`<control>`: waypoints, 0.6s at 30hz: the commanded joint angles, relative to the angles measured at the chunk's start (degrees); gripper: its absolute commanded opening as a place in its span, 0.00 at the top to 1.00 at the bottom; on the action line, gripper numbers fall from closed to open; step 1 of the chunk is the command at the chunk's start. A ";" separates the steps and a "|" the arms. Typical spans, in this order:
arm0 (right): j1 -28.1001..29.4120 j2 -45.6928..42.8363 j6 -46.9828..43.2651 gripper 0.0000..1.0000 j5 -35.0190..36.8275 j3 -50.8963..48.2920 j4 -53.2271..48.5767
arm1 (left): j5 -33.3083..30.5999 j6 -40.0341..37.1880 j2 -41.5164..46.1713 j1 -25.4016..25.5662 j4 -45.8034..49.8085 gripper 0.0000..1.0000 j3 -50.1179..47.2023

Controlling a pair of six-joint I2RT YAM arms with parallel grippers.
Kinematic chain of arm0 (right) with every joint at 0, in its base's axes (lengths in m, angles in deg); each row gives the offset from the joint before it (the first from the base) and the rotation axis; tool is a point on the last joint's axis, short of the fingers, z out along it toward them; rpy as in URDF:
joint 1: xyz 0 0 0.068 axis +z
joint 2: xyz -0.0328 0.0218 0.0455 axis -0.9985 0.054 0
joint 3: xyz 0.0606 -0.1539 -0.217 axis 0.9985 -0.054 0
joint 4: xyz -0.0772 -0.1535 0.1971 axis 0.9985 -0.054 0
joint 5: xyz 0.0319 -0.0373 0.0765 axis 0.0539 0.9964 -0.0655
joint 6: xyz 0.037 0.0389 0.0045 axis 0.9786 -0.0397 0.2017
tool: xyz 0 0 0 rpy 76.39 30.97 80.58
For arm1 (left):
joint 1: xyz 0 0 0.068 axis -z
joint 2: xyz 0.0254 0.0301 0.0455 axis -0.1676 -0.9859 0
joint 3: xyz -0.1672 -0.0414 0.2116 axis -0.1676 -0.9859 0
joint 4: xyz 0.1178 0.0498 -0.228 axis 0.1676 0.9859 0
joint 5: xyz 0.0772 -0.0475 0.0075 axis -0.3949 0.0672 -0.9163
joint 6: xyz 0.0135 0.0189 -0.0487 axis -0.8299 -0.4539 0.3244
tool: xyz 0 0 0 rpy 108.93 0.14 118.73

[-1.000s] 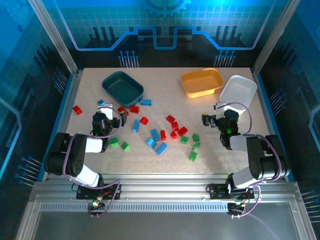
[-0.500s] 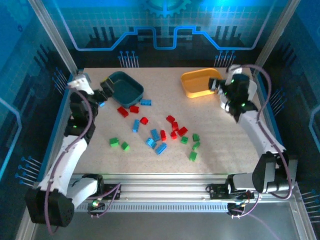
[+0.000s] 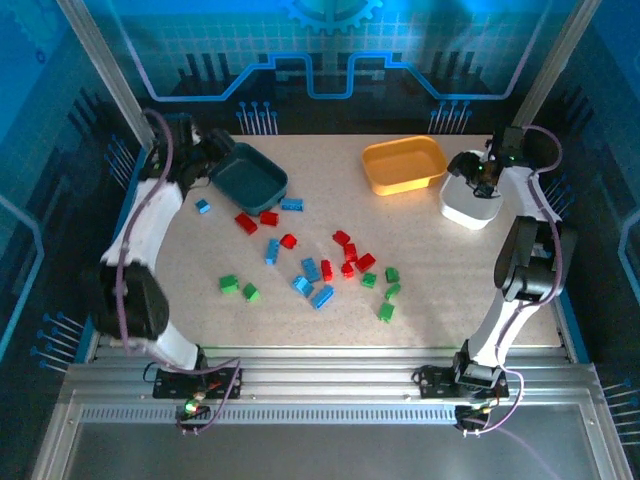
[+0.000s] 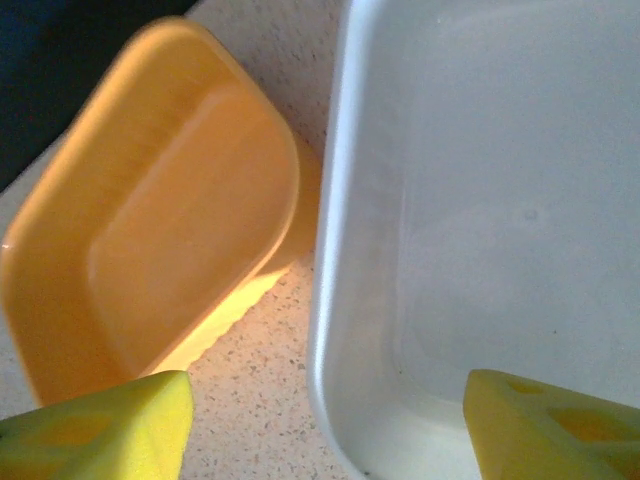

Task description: Sort the legos into containers by color

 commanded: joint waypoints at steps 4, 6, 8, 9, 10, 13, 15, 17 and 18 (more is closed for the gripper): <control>1.95 6.85 0.16 0.15 -0.76 9.50 -6.26 | 5.88 -3.24 -19.22 6.52 19.89 0.40 20.89; 2.37 8.73 -0.60 0.11 -0.81 11.31 -6.50 | 4.41 -3.36 -24.69 8.11 22.44 0.44 27.12; 2.86 11.09 -1.52 0.09 0.74 13.95 -8.23 | 2.10 -2.42 -27.69 9.03 22.37 0.44 29.77; 3.12 12.42 -1.96 0.08 1.16 15.55 -9.21 | 1.41 -1.84 -28.83 9.17 21.90 0.43 30.27; 3.35 13.95 -2.23 0.07 1.96 17.32 -10.34 | 0.84 -1.17 -30.04 9.25 21.86 0.42 31.13; 3.95 17.78 -2.18 0.07 2.58 21.71 -13.06 | -0.22 -1.21 -33.43 9.45 23.77 0.42 34.77; 4.82 18.95 -1.88 0.07 4.53 22.56 -13.67 | -1.04 -1.89 -35.25 9.71 25.13 0.42 36.56; 5.45 19.77 -1.38 0.06 4.96 22.48 -13.39 | -1.89 -2.44 -36.41 9.97 26.07 0.42 37.32; 5.74 20.30 -1.03 0.06 5.02 22.57 -13.16 | -2.44 -2.80 -36.88 10.06 26.32 0.41 37.42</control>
